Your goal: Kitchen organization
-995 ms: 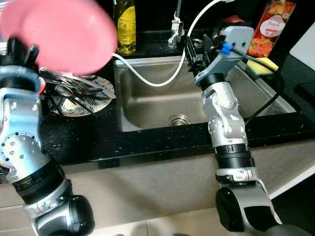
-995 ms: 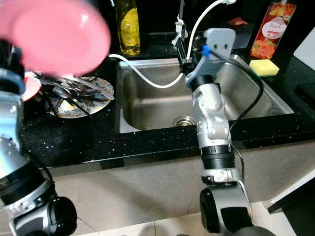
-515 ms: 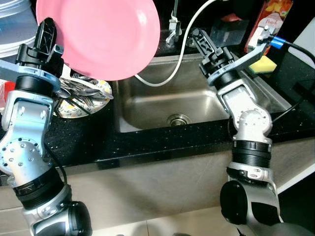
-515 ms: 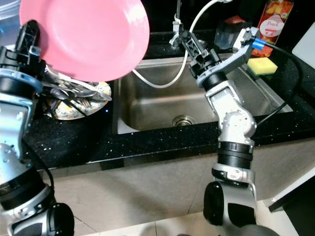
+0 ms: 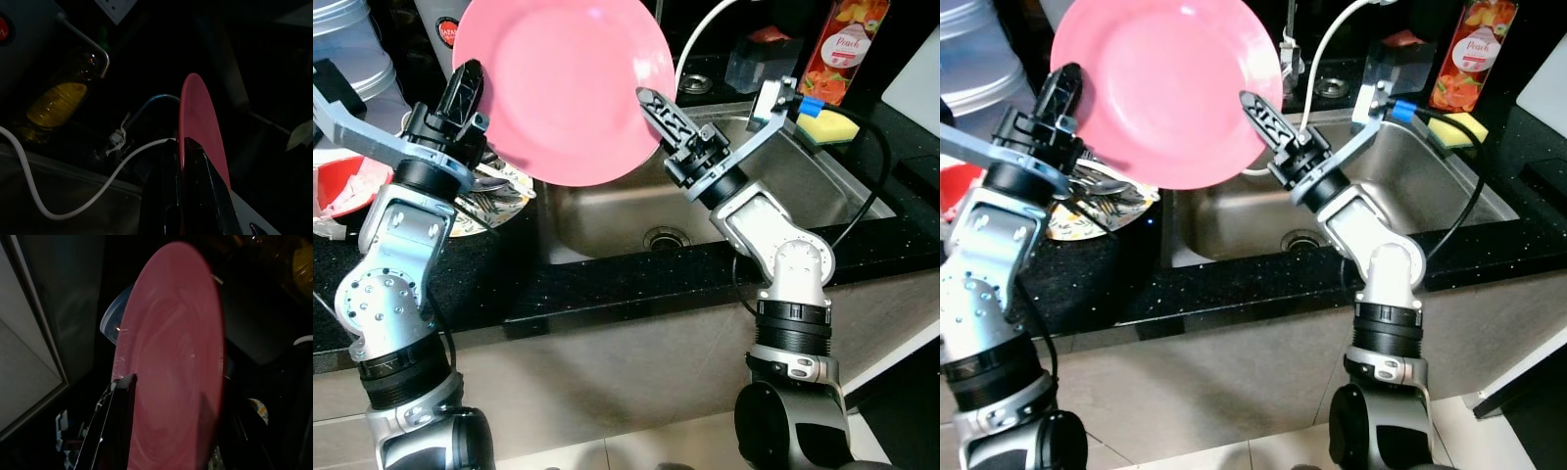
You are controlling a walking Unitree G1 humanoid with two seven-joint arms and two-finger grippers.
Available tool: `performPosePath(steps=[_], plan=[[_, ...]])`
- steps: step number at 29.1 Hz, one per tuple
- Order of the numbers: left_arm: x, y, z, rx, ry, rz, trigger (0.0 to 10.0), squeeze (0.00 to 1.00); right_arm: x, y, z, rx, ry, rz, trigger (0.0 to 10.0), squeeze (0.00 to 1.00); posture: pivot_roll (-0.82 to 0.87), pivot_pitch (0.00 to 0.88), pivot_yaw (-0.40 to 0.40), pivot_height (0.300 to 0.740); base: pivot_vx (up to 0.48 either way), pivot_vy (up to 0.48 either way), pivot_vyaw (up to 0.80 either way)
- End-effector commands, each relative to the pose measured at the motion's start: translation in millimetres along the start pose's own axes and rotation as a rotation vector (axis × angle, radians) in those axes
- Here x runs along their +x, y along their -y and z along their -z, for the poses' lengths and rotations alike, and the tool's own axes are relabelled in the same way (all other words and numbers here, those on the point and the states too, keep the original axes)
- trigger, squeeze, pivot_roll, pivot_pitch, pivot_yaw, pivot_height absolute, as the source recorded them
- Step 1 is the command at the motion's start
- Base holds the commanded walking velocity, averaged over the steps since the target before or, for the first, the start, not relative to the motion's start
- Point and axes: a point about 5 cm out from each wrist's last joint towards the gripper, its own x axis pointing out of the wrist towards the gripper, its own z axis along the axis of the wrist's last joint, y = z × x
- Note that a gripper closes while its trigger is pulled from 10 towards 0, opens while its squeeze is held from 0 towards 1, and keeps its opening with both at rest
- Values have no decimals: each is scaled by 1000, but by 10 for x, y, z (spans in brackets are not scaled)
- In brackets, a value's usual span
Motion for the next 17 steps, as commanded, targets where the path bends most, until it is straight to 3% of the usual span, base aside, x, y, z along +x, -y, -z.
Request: performPosePath(steps=[1, 2, 9, 17], plan=[[-1, -6, 31, -15, -4, 11, 10000, 0, -8, -34, 34, 8, -15, -11, 5922, 0, -85, 0, 38, 740, 0, 0, 0], [-2, -11, 48, -12, -12, 9, 10000, 0, -6, -28, 34, 13, -12, -5, 0, 0, -86, 0, 39, 740, 0, 0, 0], [-4, -5, 189, 69, -81, 10, 10000, 0, -15, 7, 20, 29, -14, 29, 0, 0, -83, 0, 34, 740, 0, 0, 0], [-5, 37, 304, 100, -130, 18, 10000, 0, -26, 12, 29, 16, -23, 35, 0, 0, -85, 0, 32, 740, 0, 0, 0]])
